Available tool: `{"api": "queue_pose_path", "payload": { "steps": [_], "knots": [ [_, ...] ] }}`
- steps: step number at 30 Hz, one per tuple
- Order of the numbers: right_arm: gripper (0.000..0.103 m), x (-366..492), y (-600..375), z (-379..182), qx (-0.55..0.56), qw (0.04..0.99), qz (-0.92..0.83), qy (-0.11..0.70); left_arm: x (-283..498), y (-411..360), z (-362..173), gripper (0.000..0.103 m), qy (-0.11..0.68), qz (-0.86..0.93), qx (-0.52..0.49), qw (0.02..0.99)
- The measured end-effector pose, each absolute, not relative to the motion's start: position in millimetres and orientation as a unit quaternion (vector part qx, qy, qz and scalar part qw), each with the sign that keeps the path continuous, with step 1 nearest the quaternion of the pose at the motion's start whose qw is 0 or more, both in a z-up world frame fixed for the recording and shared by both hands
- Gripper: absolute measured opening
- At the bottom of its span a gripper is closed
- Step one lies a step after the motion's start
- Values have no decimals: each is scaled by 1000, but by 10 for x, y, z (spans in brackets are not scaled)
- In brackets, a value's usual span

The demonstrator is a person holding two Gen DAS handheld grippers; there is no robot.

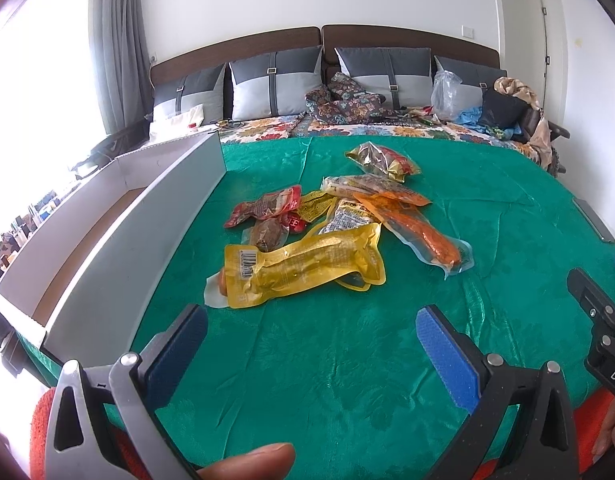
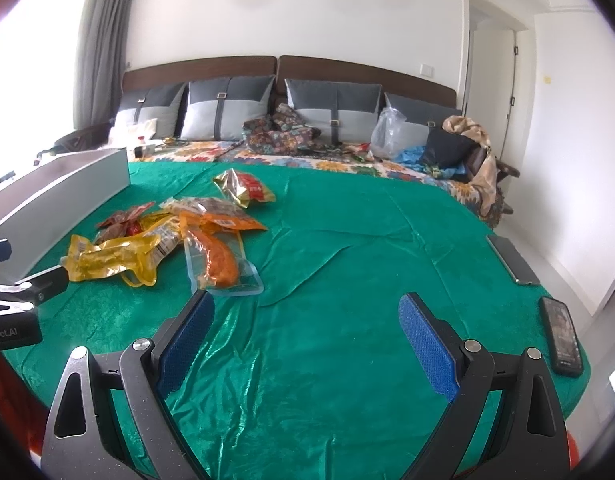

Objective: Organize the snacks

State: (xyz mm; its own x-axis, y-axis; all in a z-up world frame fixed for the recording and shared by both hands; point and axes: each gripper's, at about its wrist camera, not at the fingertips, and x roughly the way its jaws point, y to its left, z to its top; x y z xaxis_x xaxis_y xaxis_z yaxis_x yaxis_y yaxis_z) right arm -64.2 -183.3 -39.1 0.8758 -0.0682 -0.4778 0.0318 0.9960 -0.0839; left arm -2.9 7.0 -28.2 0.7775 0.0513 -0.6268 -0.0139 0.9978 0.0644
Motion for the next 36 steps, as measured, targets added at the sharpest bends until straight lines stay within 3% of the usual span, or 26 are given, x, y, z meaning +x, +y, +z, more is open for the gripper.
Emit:
{"api": "queue_pose_path", "payload": {
  "steps": [36],
  "knots": [
    [95, -586, -1832, -462, -36, 965, -26, 257, 17, 106, -421, 103, 352, 22, 35, 935]
  ]
}}
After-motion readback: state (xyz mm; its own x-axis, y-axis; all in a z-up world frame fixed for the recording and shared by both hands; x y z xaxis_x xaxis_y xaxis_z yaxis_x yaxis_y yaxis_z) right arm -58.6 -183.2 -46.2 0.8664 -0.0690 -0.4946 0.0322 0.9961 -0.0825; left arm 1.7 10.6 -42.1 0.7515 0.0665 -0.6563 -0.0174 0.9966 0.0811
